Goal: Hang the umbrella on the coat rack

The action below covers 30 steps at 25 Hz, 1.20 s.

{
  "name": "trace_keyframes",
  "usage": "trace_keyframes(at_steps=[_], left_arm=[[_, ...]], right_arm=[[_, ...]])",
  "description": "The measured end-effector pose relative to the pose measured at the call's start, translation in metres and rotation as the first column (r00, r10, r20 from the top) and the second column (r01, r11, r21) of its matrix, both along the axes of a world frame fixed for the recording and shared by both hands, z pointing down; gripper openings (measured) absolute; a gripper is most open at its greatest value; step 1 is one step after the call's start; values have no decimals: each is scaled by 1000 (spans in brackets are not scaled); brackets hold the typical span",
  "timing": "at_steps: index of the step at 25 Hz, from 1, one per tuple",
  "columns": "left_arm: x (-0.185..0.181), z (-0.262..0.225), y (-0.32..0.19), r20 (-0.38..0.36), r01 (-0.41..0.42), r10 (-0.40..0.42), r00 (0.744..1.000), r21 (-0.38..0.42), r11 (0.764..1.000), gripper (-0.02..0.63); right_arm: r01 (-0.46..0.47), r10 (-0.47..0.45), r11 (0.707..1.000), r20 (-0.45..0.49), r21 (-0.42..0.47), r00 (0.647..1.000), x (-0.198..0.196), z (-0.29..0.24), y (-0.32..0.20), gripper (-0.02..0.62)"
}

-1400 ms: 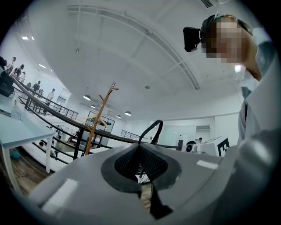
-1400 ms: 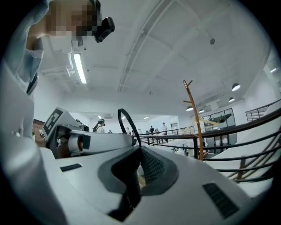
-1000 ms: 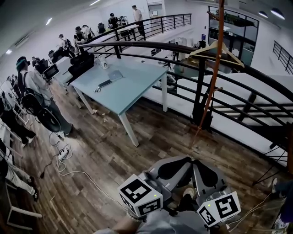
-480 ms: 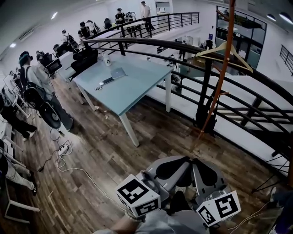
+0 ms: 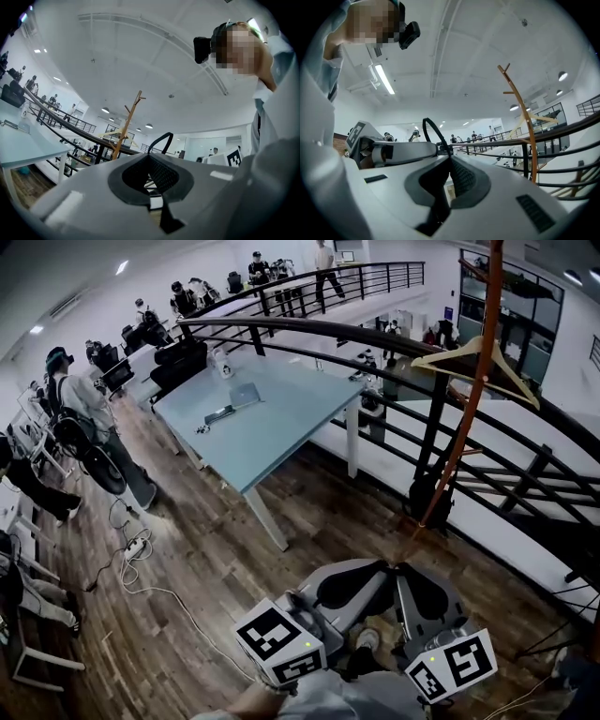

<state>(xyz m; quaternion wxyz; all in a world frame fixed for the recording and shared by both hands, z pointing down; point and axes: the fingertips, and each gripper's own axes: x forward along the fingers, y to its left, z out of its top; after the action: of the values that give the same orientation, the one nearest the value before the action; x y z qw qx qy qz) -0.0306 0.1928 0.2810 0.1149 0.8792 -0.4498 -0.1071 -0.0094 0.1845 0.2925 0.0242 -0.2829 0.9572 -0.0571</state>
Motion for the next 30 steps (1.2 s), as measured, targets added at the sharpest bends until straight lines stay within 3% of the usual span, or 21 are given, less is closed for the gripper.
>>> trace_keyframes(at_steps=[13, 30], left_arm=[[9, -10, -127, -10, 15, -15, 1000, 28, 999, 3], [34, -9, -201, -19, -80, 81, 997, 41, 996, 3]], right_arm=[[21, -21, 1000, -4, 22, 1000, 14, -10, -124, 2], [-107, 107, 994, -20, 37, 994, 38, -8, -195, 0]])
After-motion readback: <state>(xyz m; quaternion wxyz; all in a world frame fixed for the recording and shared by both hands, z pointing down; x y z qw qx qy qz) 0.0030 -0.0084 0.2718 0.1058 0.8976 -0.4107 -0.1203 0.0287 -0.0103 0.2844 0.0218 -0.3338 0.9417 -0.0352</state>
